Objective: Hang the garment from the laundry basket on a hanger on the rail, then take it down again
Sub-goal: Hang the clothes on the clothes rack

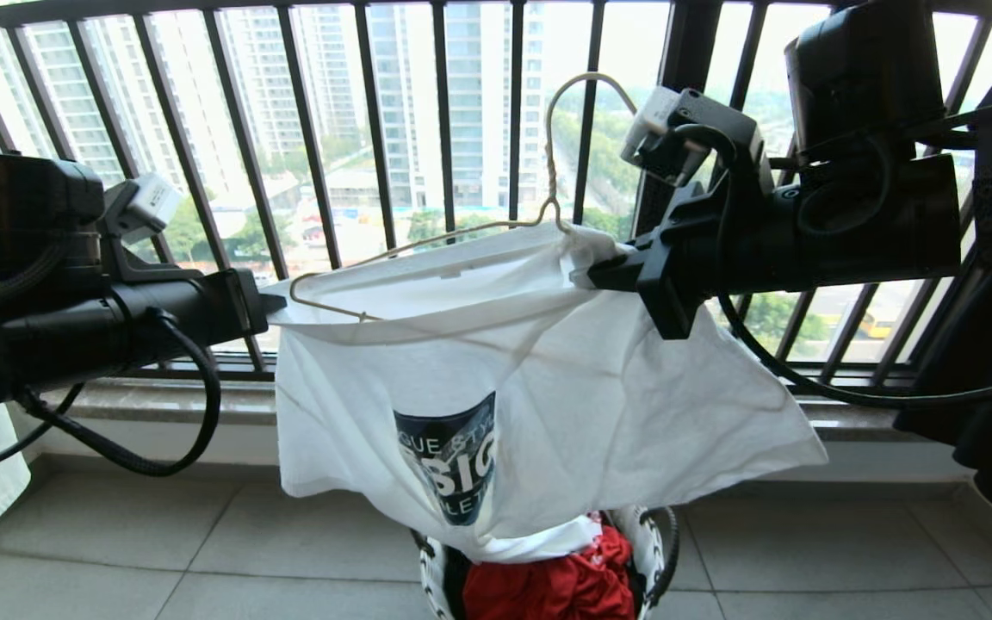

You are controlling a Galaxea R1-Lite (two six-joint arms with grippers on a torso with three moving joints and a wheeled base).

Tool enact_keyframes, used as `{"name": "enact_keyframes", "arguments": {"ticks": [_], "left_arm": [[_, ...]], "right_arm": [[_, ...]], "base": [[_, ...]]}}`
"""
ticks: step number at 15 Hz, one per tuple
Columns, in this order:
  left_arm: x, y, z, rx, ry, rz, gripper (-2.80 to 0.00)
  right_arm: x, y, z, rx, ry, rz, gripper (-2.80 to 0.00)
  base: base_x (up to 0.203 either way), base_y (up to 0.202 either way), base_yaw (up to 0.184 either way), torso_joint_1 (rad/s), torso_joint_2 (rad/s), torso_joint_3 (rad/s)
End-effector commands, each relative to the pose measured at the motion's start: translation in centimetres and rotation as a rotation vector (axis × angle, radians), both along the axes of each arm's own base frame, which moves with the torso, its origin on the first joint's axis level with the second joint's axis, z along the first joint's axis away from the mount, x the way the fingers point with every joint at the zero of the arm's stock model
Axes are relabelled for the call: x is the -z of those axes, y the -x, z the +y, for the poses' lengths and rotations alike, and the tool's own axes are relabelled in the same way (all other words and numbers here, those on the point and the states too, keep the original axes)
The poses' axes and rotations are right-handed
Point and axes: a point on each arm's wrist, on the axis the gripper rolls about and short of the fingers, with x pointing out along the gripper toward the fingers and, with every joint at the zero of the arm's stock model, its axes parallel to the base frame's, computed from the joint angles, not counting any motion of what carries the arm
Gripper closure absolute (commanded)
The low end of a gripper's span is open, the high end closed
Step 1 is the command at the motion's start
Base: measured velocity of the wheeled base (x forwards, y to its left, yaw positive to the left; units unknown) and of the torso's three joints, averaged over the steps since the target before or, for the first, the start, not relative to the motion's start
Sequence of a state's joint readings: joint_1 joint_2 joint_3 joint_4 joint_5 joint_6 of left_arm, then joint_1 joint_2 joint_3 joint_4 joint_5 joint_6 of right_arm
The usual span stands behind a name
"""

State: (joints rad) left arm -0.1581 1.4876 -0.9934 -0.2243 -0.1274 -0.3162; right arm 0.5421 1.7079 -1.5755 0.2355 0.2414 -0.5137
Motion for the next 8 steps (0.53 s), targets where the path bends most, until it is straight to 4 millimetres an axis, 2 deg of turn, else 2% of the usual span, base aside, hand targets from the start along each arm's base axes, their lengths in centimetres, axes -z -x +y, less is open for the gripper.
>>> {"name": "enact_keyframes", "arguments": {"ticks": [1, 4, 8], "left_arm": [[-0.4, 0.2, 0.0, 0.002, 0.006, -0.016, 0.00], [0.1, -0.4, 0.0, -0.001, 0.002, 0.005, 0.00], [2.5, -2.1, -0.1, 0.001, -0.046, 0.140, 0.00]], "right_arm": [[0.7, -0.6, 0.4, -0.006, 0.017, 0.017, 0.00], [0.5, -0.5, 0.3, -0.004, 0.008, 0.008, 0.00], [-0.7, -0.6, 0.2, 0.010, -0.055, -0.046, 0.00]], "base": [[0.000, 0.000, 0.000, 0.000, 0.00, 0.000], [0.000, 0.000, 0.000, 0.000, 0.00, 0.000], [0.000, 0.000, 0.000, 0.000, 0.00, 0.000]]}}
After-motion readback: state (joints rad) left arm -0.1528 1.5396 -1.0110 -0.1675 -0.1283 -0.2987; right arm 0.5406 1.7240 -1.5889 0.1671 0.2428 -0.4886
